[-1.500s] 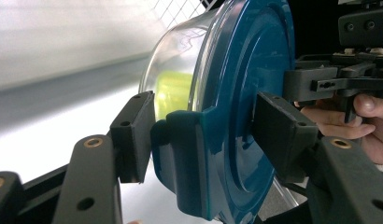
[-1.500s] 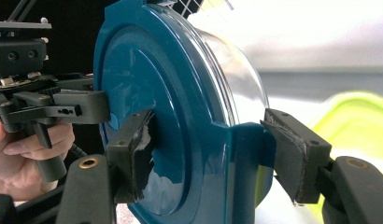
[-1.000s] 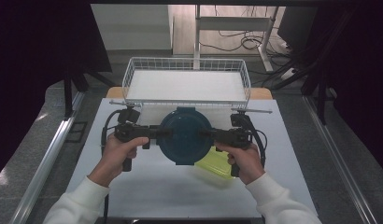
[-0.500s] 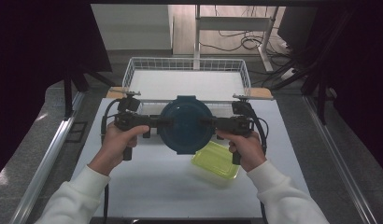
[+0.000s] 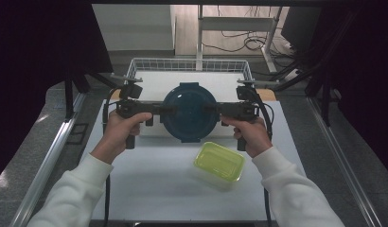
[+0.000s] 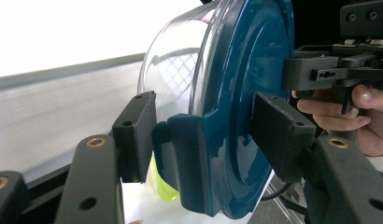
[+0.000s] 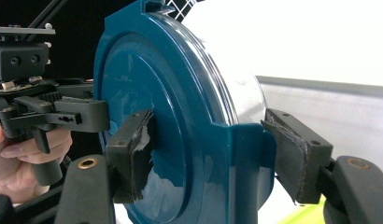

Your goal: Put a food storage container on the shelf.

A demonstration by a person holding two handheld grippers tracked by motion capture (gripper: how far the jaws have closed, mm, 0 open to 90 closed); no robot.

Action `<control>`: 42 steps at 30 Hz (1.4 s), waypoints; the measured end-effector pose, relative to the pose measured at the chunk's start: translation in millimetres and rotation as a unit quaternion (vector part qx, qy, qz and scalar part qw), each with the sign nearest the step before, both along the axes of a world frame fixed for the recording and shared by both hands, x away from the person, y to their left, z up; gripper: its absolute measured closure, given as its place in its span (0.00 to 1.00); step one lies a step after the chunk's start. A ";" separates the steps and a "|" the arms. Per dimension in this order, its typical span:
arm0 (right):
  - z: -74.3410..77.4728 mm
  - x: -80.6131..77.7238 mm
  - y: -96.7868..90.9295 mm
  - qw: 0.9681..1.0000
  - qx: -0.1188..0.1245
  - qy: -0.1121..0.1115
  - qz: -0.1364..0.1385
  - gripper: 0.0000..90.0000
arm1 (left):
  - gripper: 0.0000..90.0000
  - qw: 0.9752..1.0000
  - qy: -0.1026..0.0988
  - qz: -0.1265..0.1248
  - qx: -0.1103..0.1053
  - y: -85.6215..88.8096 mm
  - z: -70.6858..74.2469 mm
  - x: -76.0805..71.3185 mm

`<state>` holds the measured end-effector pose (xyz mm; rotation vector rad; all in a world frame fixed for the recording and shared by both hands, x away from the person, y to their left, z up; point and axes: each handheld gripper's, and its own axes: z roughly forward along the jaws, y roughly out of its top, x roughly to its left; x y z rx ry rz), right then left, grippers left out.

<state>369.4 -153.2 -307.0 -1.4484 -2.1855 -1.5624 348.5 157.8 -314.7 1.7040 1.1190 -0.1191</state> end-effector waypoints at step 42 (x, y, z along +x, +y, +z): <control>52.0 77.3 3.3 1.000 0.022 -0.010 -0.017 0.40 | 0.47 1.000 -0.003 -0.007 -0.005 7.5 51.9 81.4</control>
